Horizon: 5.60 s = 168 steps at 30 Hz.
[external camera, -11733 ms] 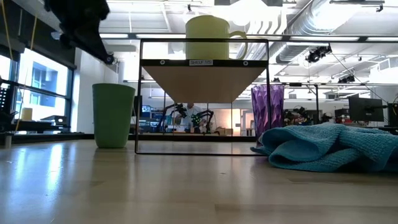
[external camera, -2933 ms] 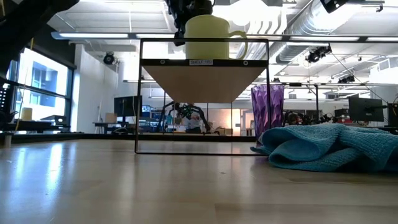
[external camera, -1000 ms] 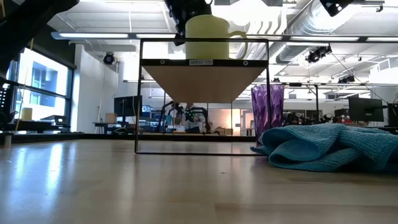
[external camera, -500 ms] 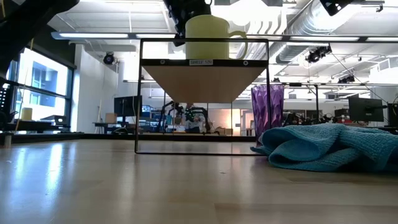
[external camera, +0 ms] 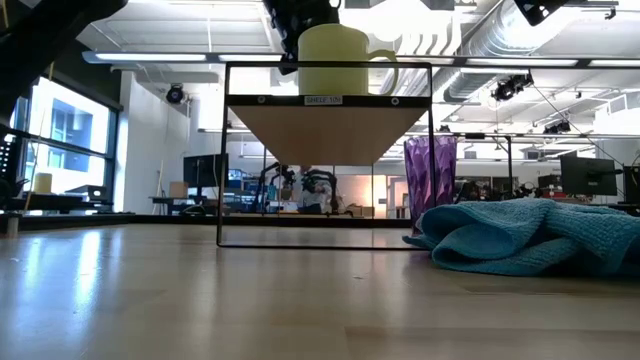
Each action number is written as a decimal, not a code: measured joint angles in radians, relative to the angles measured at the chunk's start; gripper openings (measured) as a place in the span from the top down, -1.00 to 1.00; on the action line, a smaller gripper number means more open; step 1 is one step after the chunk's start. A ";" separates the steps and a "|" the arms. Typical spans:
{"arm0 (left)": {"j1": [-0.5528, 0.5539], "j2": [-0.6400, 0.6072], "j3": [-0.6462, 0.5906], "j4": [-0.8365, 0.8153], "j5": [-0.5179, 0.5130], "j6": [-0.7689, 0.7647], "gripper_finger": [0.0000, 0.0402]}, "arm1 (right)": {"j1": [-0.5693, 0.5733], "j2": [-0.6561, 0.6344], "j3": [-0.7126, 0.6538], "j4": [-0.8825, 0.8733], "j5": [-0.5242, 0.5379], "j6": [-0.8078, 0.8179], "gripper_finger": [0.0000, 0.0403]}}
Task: Stack small to large cups/mugs on shelf
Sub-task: Put the green cup on the shelf, then put the violet cup on the shelf
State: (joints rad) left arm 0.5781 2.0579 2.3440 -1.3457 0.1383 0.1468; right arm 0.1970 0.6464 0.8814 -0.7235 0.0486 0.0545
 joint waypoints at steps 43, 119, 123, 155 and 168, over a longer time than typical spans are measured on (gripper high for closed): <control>-0.005 -0.118 0.012 -0.128 -0.043 -0.028 0.00 | 0.000 0.000 0.000 -0.003 0.000 -0.002 0.31; -0.369 -1.068 -1.380 0.748 0.134 -0.185 0.08 | -1.102 0.553 0.334 -0.172 -0.491 -0.472 0.31; -0.369 -1.068 -1.392 0.759 0.143 -0.205 0.08 | -1.102 0.688 0.452 -0.257 -0.490 -0.580 0.31; -0.369 -1.068 -1.437 0.813 0.121 -0.166 0.08 | -1.015 0.978 0.599 -0.384 -0.400 -0.788 0.31; -0.369 -1.068 -1.437 0.814 0.122 -0.181 0.08 | -1.009 0.985 0.593 -0.371 -0.400 -0.737 0.47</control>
State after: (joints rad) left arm 0.2089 0.9901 0.9068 -0.5312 0.2604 -0.0341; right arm -0.8116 1.6310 1.4742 -1.0947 -0.3511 -0.6823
